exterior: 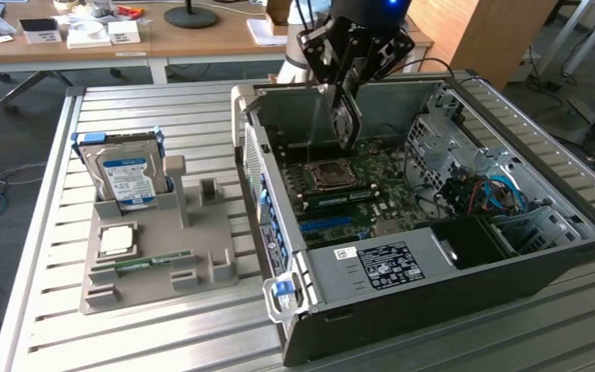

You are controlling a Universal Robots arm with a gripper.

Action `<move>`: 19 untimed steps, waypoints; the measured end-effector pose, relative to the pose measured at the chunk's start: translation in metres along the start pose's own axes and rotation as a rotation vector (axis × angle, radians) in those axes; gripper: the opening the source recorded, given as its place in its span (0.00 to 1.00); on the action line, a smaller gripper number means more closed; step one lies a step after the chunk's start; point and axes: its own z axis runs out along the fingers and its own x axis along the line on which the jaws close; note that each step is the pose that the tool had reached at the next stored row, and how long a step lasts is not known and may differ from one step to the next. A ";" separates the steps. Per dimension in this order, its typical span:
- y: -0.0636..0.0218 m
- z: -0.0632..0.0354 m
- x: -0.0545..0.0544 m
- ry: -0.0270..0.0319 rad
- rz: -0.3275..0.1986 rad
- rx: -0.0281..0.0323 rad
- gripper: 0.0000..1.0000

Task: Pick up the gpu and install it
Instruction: 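Pick up the gpu and move the gpu toward the slot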

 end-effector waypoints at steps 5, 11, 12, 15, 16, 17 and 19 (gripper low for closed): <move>0.0001 0.0002 -0.005 0.0001 0.000 -0.0028 0.27; 0.0002 0.0003 -0.011 0.0002 0.000 -0.0052 0.27; 0.0002 0.0003 -0.011 0.0002 0.000 -0.0052 0.27; 0.0003 0.0003 -0.011 0.0001 0.000 -0.0053 0.27; 0.0002 0.0003 -0.011 0.0002 0.000 -0.0053 0.27; 0.0002 0.0003 -0.011 0.0001 0.000 -0.0053 0.27; 0.0003 0.0004 -0.012 0.0002 0.000 -0.0053 0.27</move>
